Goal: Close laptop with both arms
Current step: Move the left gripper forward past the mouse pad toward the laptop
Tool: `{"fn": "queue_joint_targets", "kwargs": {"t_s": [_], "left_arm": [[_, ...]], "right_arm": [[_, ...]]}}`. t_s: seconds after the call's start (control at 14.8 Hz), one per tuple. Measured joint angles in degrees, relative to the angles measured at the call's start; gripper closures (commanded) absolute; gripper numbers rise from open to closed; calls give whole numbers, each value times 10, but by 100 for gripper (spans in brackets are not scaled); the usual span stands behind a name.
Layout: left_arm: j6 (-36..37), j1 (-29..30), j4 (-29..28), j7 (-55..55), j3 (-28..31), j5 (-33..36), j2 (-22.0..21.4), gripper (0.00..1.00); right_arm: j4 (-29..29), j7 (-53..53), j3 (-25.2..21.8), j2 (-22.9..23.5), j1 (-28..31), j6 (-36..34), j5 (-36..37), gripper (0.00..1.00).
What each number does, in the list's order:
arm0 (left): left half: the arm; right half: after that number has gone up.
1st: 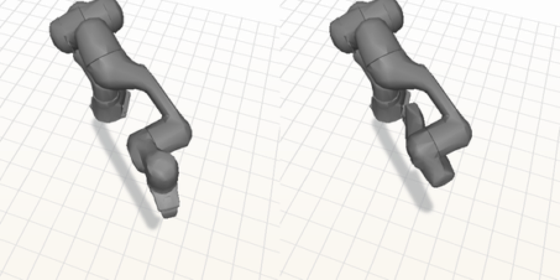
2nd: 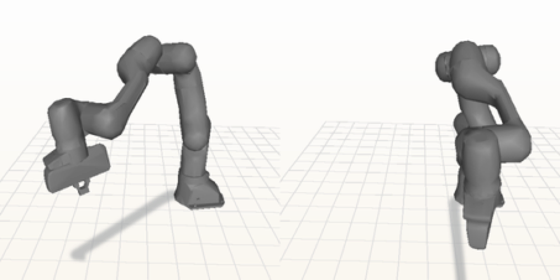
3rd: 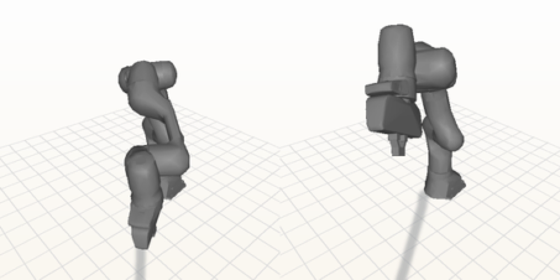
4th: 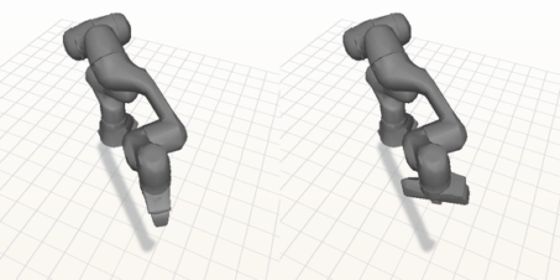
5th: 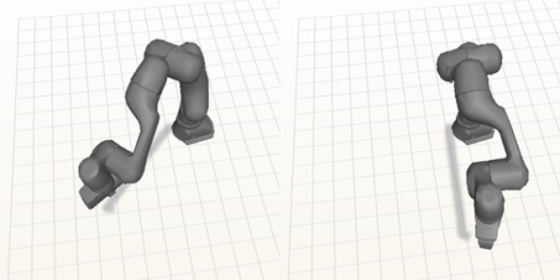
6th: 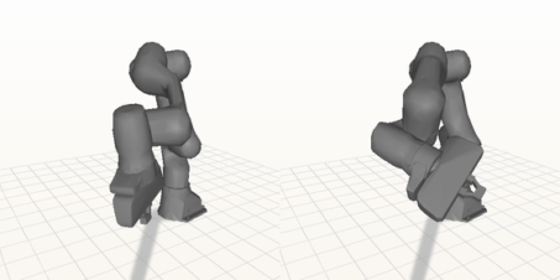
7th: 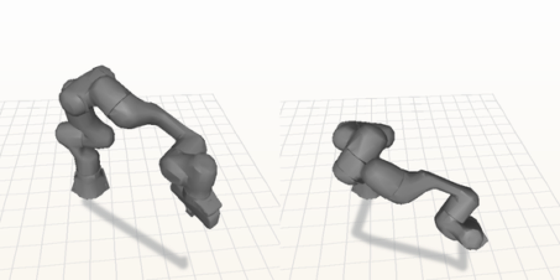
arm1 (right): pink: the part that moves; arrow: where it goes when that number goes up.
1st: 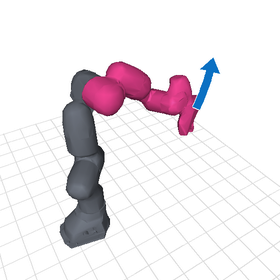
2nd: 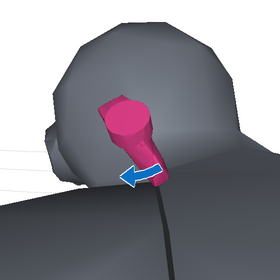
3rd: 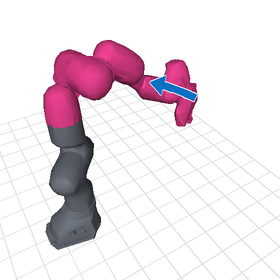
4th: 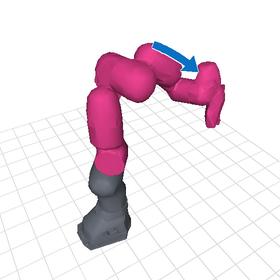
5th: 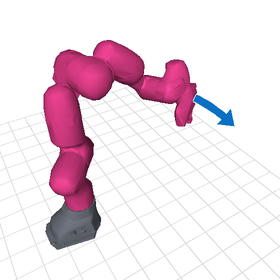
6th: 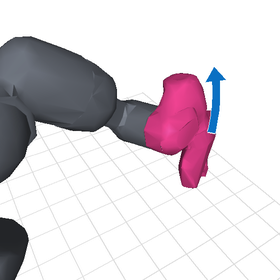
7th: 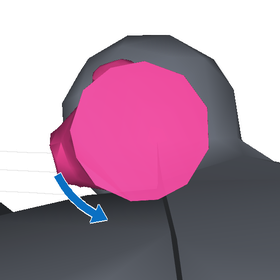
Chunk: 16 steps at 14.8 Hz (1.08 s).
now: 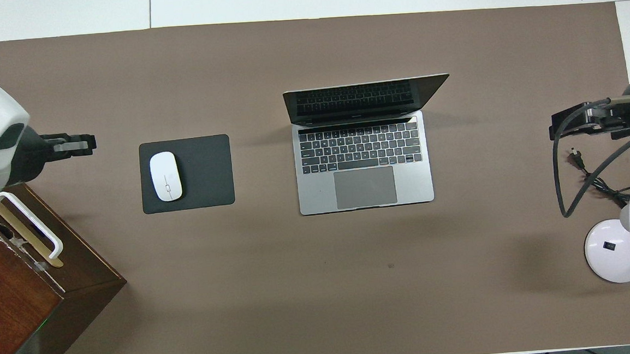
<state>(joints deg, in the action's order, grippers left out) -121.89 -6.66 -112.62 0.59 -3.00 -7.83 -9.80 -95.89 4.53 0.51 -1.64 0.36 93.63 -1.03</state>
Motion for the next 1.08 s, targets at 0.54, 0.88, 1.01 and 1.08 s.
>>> {"fn": "queue_joint_targets", "kwargs": {"t_s": [0.54, 0.88, 1.01, 1.08], "left_arm": [[-154, -75, -111, -1, -1, 0, -14, 100], [-239, -129, -149, -1, -2, 0, -10, 100], [-272, -146, -164, -1, -2, 0, -4, 100], [-288, -155, -170, -1, -2, 0, 0, 100]], "right_arm": [[0, 0, 0, 0, 0, 0, 0, 0], [3, 0, 0, -17, 0, 0, 0, 0], [5, -9, -1, -41, 1, -4, 0, 0], [5, -30, -1, -51, 2, -9, 0, 0]]}}
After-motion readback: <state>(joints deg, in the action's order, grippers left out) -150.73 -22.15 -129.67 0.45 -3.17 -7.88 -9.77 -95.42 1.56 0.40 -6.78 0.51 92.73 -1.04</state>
